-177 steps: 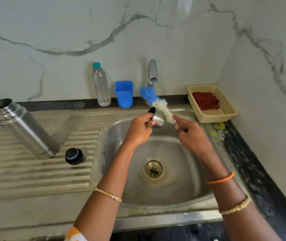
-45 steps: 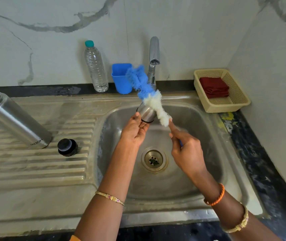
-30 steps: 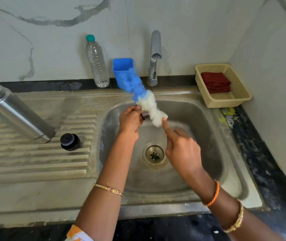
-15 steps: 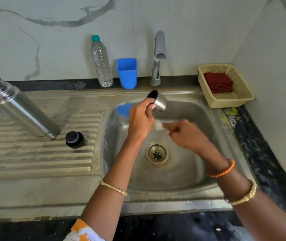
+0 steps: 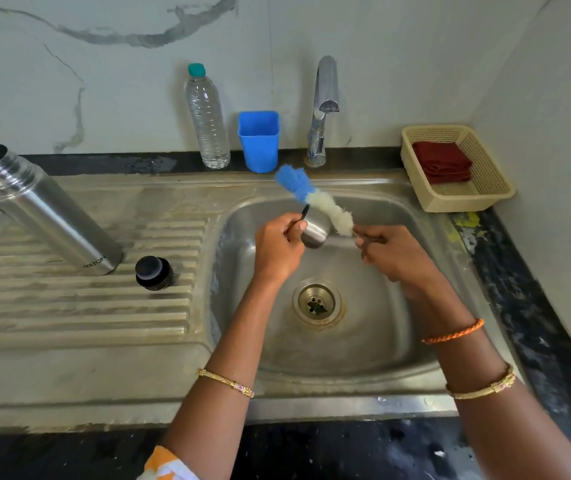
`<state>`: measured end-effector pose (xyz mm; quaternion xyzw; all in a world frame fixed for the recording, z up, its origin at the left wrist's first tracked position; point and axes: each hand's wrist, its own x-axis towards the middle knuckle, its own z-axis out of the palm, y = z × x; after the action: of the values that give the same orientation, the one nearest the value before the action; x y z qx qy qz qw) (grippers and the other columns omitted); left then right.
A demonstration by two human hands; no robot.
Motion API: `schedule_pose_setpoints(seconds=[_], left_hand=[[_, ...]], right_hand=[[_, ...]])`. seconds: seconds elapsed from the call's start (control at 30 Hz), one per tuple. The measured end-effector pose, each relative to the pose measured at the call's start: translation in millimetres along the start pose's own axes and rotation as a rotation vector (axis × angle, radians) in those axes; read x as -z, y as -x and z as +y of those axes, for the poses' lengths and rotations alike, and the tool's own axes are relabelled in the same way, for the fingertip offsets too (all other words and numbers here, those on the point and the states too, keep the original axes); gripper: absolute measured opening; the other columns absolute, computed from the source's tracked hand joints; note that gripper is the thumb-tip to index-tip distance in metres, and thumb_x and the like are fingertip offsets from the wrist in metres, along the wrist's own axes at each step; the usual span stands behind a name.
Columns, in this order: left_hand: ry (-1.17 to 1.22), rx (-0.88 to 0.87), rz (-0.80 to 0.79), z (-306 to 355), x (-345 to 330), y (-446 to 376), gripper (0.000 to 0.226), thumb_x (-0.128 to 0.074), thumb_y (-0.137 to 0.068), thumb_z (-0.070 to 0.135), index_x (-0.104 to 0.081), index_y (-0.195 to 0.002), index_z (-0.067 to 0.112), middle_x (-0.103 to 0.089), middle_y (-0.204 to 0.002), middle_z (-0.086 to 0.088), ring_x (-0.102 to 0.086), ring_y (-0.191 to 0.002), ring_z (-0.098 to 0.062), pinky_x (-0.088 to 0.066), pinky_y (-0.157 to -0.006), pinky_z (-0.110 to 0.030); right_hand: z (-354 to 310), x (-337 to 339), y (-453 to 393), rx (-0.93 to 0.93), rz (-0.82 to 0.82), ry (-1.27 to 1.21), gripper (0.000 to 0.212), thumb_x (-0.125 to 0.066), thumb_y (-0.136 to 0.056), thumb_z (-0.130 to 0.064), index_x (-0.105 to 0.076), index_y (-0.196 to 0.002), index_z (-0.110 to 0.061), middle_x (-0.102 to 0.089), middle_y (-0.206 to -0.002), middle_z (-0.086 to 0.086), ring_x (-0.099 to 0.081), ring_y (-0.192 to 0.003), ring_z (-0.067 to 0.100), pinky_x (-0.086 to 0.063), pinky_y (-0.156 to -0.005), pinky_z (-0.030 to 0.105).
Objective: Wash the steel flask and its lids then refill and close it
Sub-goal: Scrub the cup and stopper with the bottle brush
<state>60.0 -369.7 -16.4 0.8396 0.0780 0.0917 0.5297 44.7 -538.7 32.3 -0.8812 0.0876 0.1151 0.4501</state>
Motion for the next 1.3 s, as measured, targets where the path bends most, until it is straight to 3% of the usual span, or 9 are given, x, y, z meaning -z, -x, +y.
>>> schedule_pose_setpoints(seconds=[0.17, 0.3, 0.4, 0.47, 0.6, 0.7, 0.83, 1.1, 1.3], left_hand=[[0.235, 0.285, 0.104, 4, -5, -3, 0.012, -0.057, -0.094, 0.007, -0.066, -0.088, 0.008, -0.065, -0.080, -0.002, -0.061, -0.077, -0.016, -0.047, -0.072, -0.026], [1.022, 0.630, 0.052, 20, 8, -11, 0.029, -0.038, -0.095, -0.008, -0.059, -0.079, 0.003, -0.067, -0.059, -0.003, -0.065, -0.054, -0.010, -0.055, -0.056, -0.022], [1.189, 0.674, 0.079, 14, 18, -11, 0.030, -0.038, -0.091, -0.010, -0.054, -0.072, 0.007, -0.058, -0.063, -0.001, -0.055, -0.058, -0.007, -0.047, -0.068, -0.018], [1.218, 0.650, 0.036, 18, 22, -7, 0.029, -0.042, -0.089, -0.004, -0.057, -0.070, 0.012, -0.055, -0.072, 0.000, -0.053, -0.071, -0.008, -0.042, -0.083, -0.020], [1.423, 0.624, -0.074, 48, 22, -7, 0.032, -0.040, -0.096, 0.003, -0.057, -0.069, 0.009, -0.059, -0.058, -0.001, -0.055, -0.057, -0.011, -0.045, -0.068, -0.023], [1.377, 0.625, -0.147, 60, 24, -7, 0.028, -0.033, -0.094, -0.003, -0.058, -0.083, 0.001, -0.065, -0.064, -0.009, -0.059, -0.065, -0.016, -0.049, -0.067, -0.026], [1.240, 0.579, -0.120, 62, 31, -7, 0.028, -0.030, -0.096, 0.003, -0.057, -0.099, 0.004, -0.065, -0.093, -0.014, -0.063, -0.086, -0.022, -0.055, -0.075, -0.032], [0.015, 0.077, 0.008, 40, 30, -29, 0.025, -0.042, -0.096, 0.008, -0.052, -0.073, 0.007, -0.055, -0.071, -0.006, -0.051, -0.069, -0.018, -0.037, -0.065, -0.028], [0.451, 0.461, 0.071, 29, 22, -40, 0.023, -0.051, -0.093, 0.006, -0.058, -0.071, 0.012, -0.059, -0.082, -0.013, -0.055, -0.080, -0.021, -0.047, -0.077, -0.039]], right_hand=[[-15, -25, 34, 0.167, 0.097, 0.306, 0.044, -0.047, -0.095, -0.022, -0.047, -0.136, -0.037, -0.064, -0.117, 0.005, -0.059, -0.105, 0.027, -0.049, -0.086, 0.038], [8, -62, 57, 0.417, 0.332, 0.403, 0.059, -0.046, -0.089, -0.008, -0.042, -0.138, -0.040, -0.060, -0.088, 0.003, -0.061, -0.074, 0.031, -0.047, -0.055, 0.038], [30, -72, 50, 0.575, 0.520, 0.375, 0.062, -0.044, -0.079, -0.006, -0.052, -0.132, -0.037, -0.056, -0.078, -0.004, -0.051, -0.050, 0.020, -0.042, -0.037, 0.029], [38, -75, 45, 0.629, 0.579, 0.280, 0.060, -0.048, -0.080, -0.002, -0.052, -0.132, -0.034, -0.058, -0.081, -0.007, -0.050, -0.051, 0.016, -0.045, -0.038, 0.030], [41, -75, 36, 0.792, 0.593, -0.030, 0.056, -0.053, -0.083, 0.009, -0.050, -0.132, -0.017, -0.059, -0.082, -0.001, -0.059, -0.070, 0.002, -0.052, -0.056, 0.029], [33, -76, 34, 0.801, 0.497, -0.263, 0.055, -0.051, -0.083, 0.014, -0.047, -0.133, -0.009, -0.056, -0.079, 0.003, -0.052, -0.076, -0.007, -0.046, -0.069, 0.013], [19, -54, 22, 0.621, 0.289, -0.481, 0.042, -0.051, -0.094, -0.011, -0.046, -0.130, -0.033, -0.054, -0.070, -0.017, -0.043, -0.061, 0.001, -0.042, -0.061, 0.014], [6, -8, 6, 0.465, 0.039, -0.094, 0.037, -0.054, -0.094, -0.012, -0.054, -0.128, -0.025, -0.053, -0.083, -0.031, -0.050, -0.070, -0.020, -0.040, -0.077, 0.006], [16, -45, 32, 0.608, 0.384, 0.133, 0.048, -0.058, -0.090, -0.009, -0.053, -0.132, -0.030, -0.056, -0.072, -0.006, -0.046, -0.057, 0.011, -0.048, -0.055, 0.032]])
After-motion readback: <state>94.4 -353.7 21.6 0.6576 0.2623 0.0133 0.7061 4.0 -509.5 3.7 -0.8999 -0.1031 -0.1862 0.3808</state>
